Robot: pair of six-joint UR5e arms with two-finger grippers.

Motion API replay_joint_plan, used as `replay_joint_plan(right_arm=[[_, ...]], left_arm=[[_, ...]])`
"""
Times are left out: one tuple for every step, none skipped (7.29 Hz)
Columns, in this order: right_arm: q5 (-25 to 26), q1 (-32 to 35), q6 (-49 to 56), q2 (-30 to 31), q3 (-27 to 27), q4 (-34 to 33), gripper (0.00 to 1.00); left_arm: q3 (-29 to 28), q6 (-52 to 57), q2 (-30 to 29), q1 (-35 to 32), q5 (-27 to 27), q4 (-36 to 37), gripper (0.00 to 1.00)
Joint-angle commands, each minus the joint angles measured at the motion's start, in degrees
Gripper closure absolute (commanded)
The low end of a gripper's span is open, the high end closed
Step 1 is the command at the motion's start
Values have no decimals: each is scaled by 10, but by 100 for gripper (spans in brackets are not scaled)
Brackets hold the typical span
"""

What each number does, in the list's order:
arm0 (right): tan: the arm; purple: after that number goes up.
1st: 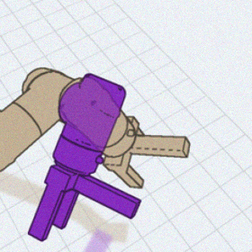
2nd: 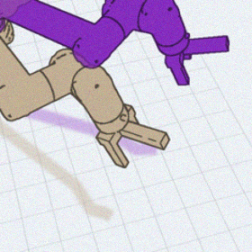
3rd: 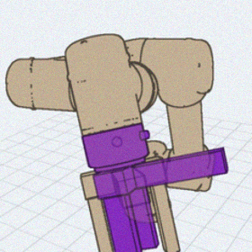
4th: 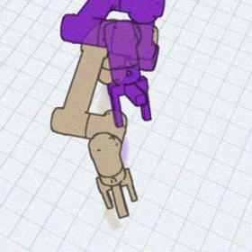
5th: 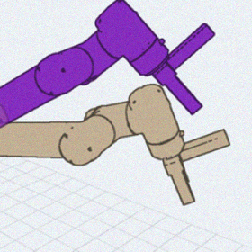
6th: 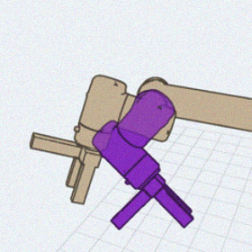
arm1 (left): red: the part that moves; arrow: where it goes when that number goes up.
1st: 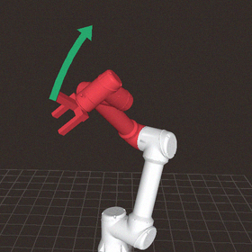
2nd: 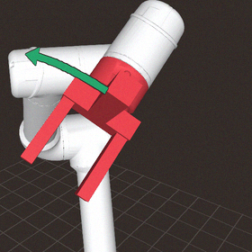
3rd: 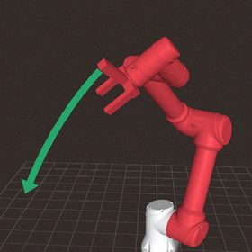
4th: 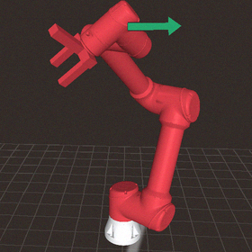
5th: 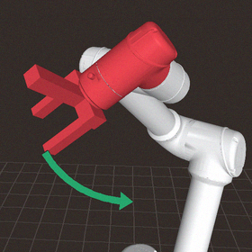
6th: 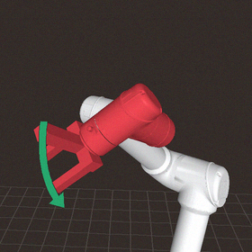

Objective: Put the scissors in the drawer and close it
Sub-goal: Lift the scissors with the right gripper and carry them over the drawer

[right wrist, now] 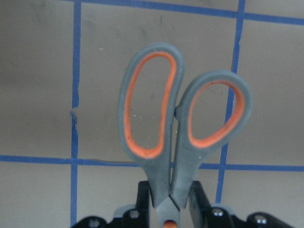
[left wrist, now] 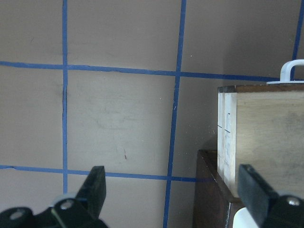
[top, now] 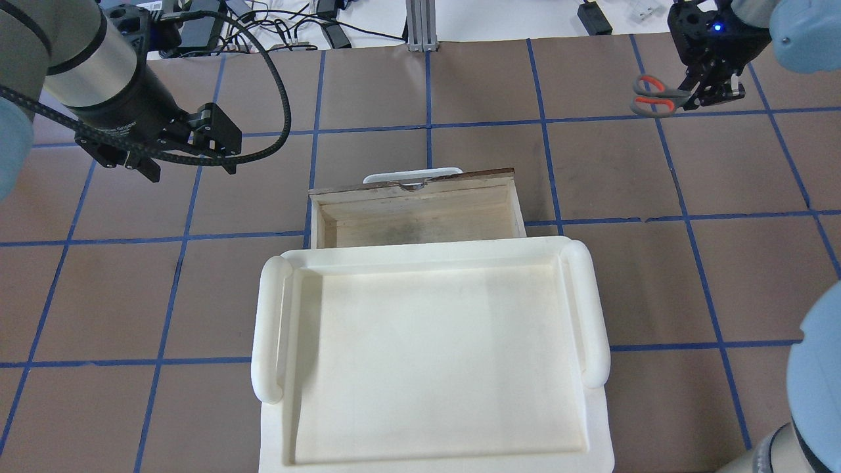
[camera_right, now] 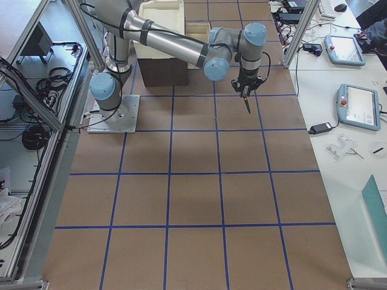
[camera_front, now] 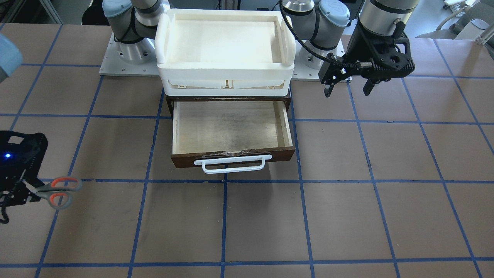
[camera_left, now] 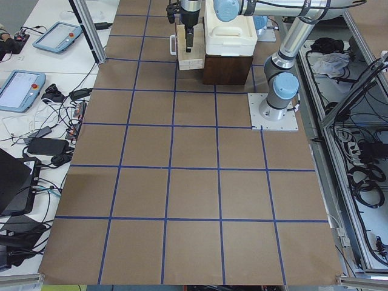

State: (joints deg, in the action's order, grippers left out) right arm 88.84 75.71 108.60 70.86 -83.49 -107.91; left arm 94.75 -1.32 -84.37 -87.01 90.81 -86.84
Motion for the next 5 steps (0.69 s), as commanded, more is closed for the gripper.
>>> replay_joint_plan(right_arm=[[16,76,-85,28,-1,31,100],[57,121,-115,29,-5,39,100],[66,163,-163,30,-11,38,100],[67,207,-222,29,-14,38,100],[67,242,-260,29,-15,40,100]], left_arm=[[0,0,0,0,1,0,0],[0,0,0,0,1,0,0],[1,0,0,0,1,0,0],[1,0,0,0,1,0,0],[1,0,0,0,1,0,0]])
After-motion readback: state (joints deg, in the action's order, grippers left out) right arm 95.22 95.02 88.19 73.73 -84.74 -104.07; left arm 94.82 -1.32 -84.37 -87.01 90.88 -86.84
